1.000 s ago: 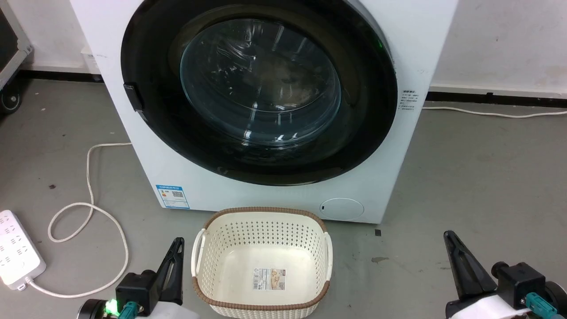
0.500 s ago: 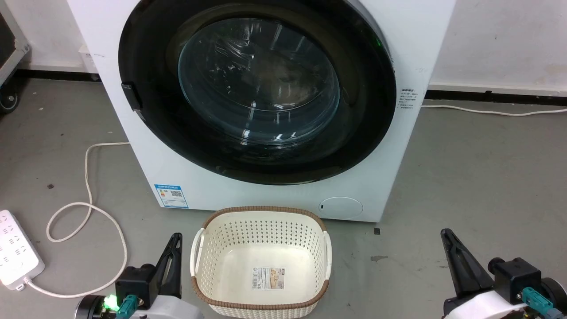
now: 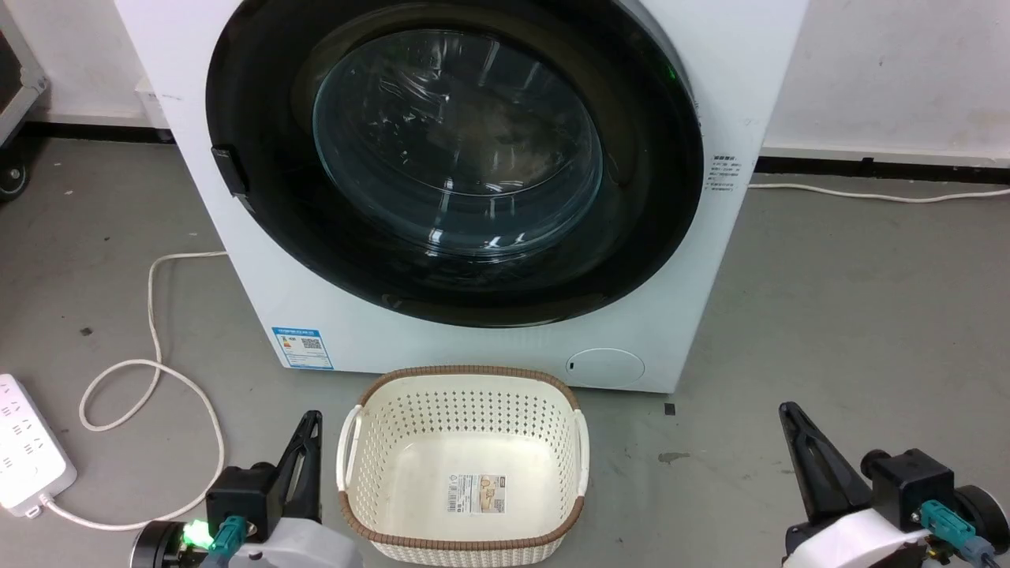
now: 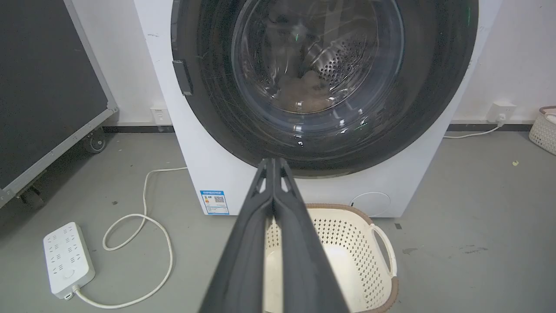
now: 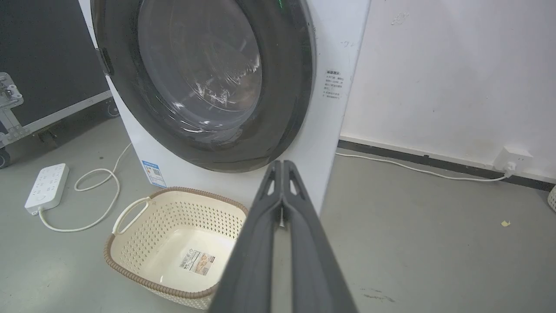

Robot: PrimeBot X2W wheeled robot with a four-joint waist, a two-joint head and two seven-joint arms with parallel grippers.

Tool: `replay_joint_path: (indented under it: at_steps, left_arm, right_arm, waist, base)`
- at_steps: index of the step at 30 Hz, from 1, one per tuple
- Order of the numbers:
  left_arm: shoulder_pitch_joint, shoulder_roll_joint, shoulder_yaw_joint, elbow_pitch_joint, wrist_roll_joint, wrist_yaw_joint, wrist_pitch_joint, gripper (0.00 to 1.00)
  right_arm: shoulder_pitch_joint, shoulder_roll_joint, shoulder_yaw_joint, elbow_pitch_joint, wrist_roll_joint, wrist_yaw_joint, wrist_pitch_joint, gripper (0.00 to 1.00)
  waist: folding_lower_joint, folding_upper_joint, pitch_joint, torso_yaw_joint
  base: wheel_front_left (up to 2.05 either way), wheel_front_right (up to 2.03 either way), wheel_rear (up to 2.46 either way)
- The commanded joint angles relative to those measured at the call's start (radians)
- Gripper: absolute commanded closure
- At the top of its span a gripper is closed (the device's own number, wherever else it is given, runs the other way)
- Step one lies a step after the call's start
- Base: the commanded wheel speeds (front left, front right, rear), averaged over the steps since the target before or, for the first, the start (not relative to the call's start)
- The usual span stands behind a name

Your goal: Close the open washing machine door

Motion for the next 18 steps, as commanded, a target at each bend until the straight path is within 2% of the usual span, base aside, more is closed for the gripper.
replay_joint_path:
  at_steps: [1, 18]
  left_arm:
    - [-0.017, -0.001, 0.003, -0.004, 0.010, 0.006, 0.004, 1.00]
    - [-0.029, -0.004, 0.010, -0.015, 0.024, 0.018, 0.039, 1.00]
  right_arm:
    - [-0.013, 0.006, 0.003, -0.007, -0.007, -0.001, 0.007, 1.00]
    - [-0.025, 0.008, 0.011, -0.014, -0.015, -0.001, 0.042, 1.00]
  waist:
    - [0.0000, 0.0000, 0.000, 0.000]
    - [0.0000, 0.0000, 0.005, -0.005]
  base:
    - [0.00, 0.00, 0.00]
    - [0.00, 0.00, 0.00]
